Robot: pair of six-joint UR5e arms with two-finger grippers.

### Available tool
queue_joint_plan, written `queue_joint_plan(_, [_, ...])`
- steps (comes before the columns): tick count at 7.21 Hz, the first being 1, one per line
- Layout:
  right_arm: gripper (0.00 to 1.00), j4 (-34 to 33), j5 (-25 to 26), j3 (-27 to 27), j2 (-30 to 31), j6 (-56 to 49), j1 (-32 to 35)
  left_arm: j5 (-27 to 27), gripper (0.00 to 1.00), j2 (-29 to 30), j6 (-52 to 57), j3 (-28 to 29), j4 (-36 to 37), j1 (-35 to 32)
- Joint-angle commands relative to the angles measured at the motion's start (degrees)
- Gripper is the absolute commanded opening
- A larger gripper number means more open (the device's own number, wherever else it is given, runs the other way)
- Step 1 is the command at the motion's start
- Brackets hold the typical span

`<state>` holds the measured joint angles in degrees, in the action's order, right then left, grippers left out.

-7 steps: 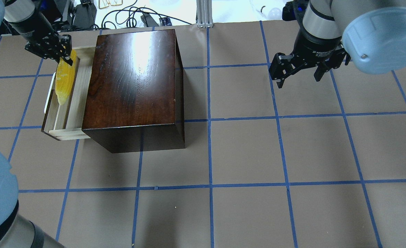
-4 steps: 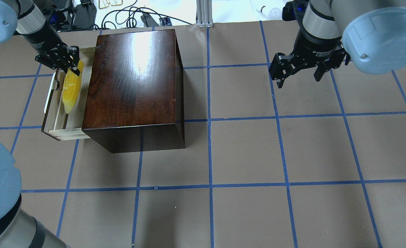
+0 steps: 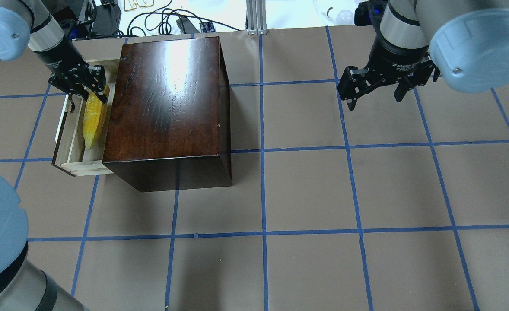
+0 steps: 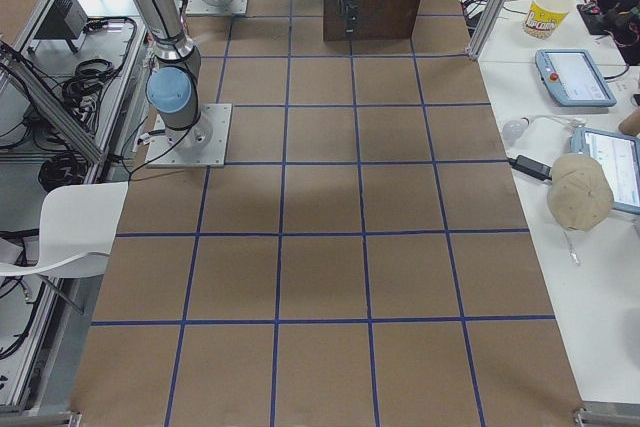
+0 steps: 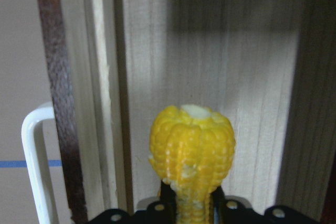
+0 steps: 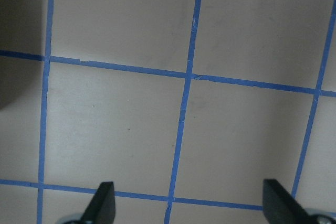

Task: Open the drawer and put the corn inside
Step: 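Lower the corn into the drawer and open the left gripper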

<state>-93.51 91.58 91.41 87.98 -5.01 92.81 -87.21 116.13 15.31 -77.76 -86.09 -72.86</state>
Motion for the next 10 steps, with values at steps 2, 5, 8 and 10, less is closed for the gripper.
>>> queue_joint_plan(2, [1.0,0.0,0.0,0.0,0.0,0.0,0.1,-0.1,1.0,-0.8,-0.5,0.2,0.0,-0.2])
queue_joint_plan(5, [1.0,0.0,0.0,0.0,0.0,0.0,0.1,-0.7,1.0,-3.1,-1.2,3.0,-1.7,-1.5])
queue_joint_plan(8, [1.0,0.0,0.0,0.0,0.0,0.0,0.1,-0.9,1.0,-7.0,-3.9,5.9,-4.8,-8.5])
queue_joint_plan(10, [1.0,0.0,0.0,0.0,0.0,0.0,0.1,-0.8,1.0,-9.9,-6.0,5.3,-7.0,-13.8])
